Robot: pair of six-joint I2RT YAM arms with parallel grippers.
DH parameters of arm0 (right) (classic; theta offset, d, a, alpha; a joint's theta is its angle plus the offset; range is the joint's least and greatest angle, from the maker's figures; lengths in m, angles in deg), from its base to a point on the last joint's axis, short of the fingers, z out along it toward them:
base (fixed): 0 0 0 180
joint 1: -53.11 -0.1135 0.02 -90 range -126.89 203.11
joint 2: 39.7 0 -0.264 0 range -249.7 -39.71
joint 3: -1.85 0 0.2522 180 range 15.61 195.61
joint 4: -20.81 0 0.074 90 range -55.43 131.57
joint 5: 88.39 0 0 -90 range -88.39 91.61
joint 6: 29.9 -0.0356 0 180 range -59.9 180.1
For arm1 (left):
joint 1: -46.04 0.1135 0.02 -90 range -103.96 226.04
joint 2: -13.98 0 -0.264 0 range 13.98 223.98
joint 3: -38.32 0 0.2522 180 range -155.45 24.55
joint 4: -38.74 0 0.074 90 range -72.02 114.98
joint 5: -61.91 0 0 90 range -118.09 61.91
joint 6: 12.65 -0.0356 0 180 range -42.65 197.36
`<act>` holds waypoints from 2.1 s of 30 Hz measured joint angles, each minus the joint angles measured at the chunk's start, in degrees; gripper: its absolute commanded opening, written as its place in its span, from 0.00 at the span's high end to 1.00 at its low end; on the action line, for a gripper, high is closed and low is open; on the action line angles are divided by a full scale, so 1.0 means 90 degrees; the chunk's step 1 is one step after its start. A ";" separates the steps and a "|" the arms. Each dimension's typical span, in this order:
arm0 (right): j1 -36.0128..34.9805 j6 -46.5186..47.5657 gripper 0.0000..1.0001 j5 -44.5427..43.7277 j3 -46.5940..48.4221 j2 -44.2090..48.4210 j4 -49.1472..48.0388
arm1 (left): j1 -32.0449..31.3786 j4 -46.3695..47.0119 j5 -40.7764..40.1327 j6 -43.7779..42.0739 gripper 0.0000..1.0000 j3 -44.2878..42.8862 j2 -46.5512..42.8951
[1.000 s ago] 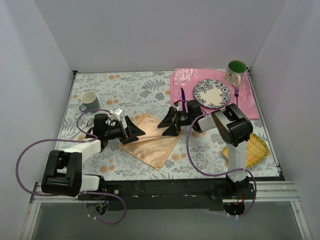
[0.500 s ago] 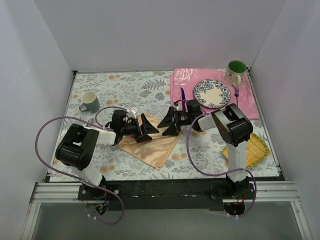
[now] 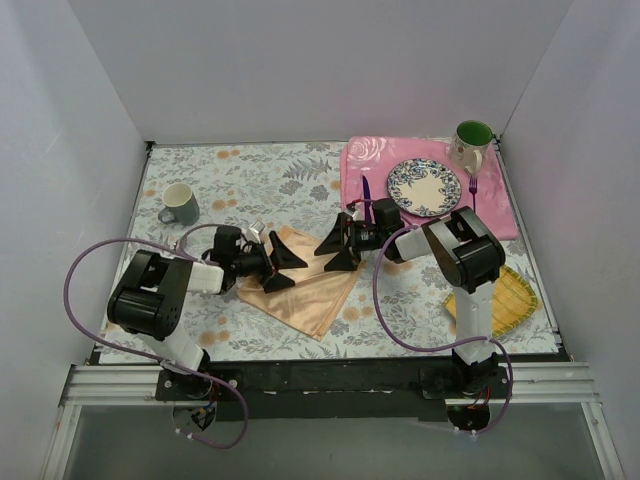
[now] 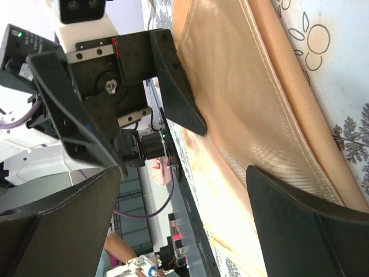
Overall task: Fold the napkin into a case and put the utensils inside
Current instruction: Smooth out the upper triangle-folded napkin at the center of the board.
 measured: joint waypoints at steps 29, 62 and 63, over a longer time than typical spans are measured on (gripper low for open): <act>-0.0117 0.0168 0.13 0.0117 0.0155 -0.0044 0.0058 | 0.2030 -0.1532 0.0937 -0.0624 0.10 0.1047 -0.2045; -0.0546 0.6343 0.86 -0.2596 0.2064 0.0520 0.6033 | -0.0197 -0.6975 -0.2703 -1.0542 0.73 -0.1299 -0.1647; -0.0546 0.6346 0.86 -0.2579 0.2110 0.0483 0.6047 | -0.0330 -0.6977 -0.2735 -1.0545 0.73 -0.1217 -0.1727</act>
